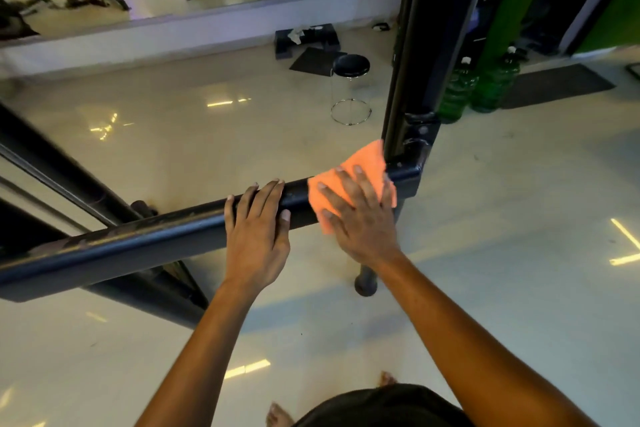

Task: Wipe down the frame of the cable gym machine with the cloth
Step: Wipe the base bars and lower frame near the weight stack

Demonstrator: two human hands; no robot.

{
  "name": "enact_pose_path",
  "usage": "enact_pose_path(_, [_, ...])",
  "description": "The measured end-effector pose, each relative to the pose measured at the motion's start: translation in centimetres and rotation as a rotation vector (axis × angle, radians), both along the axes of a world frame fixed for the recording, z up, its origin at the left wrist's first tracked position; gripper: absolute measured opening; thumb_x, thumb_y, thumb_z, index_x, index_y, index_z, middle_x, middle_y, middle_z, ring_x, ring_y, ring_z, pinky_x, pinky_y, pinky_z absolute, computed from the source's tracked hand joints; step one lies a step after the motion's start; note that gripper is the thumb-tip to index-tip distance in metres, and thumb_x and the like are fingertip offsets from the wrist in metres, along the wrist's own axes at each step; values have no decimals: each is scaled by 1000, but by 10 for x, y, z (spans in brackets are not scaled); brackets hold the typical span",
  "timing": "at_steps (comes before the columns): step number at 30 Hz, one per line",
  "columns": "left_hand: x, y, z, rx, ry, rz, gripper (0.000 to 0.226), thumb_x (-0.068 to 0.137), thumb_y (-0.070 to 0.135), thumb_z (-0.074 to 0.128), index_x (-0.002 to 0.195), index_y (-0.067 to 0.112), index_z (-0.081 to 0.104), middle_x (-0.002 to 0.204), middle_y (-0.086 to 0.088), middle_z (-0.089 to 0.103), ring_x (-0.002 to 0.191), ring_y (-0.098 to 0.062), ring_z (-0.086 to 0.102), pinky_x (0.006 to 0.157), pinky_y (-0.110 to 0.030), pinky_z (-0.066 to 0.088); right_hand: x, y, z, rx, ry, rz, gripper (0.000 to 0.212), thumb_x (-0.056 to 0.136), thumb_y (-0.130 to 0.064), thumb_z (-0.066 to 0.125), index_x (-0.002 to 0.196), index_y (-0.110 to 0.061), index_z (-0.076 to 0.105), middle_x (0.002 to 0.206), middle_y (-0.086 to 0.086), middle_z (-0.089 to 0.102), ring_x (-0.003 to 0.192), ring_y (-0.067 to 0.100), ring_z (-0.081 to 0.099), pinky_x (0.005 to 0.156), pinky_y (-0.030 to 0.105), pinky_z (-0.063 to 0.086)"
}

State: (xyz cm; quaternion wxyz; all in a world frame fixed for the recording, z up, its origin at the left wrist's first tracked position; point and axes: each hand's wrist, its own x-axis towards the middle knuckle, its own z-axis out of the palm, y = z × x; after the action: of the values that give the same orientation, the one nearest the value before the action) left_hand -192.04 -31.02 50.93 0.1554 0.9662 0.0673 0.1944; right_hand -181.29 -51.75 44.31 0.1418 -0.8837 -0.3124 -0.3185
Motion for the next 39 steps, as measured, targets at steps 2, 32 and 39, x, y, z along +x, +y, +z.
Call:
enact_pose_path(2, [0,-5,0,2,-2,10,52,110,35,42,160,22,46,163,4,49,156,-28,35,131,-58,12,11,-26,0,64,76,-105,62,112,-51,51,169,-36,33,179,4,25,168,33,14,129,72,9])
enact_pose_path(32, [38,-79,-3,10,-25,115,48,111,39,43,158,27,51,158,6,53,152,-26,40,130,-55,17,26,-53,28,345,259,-123,45,113,-44,44,154,-32,59,164,1,47,163,33,26,119,70,30])
enact_pose_path(39, [45,-69,6,34,-15,27,44,110,33,44,152,25,56,150,4,59,141,-24,50,126,-50,28,40,-72,12,61,22,28,54,110,-46,59,162,-36,50,170,1,43,163,32,31,126,77,12])
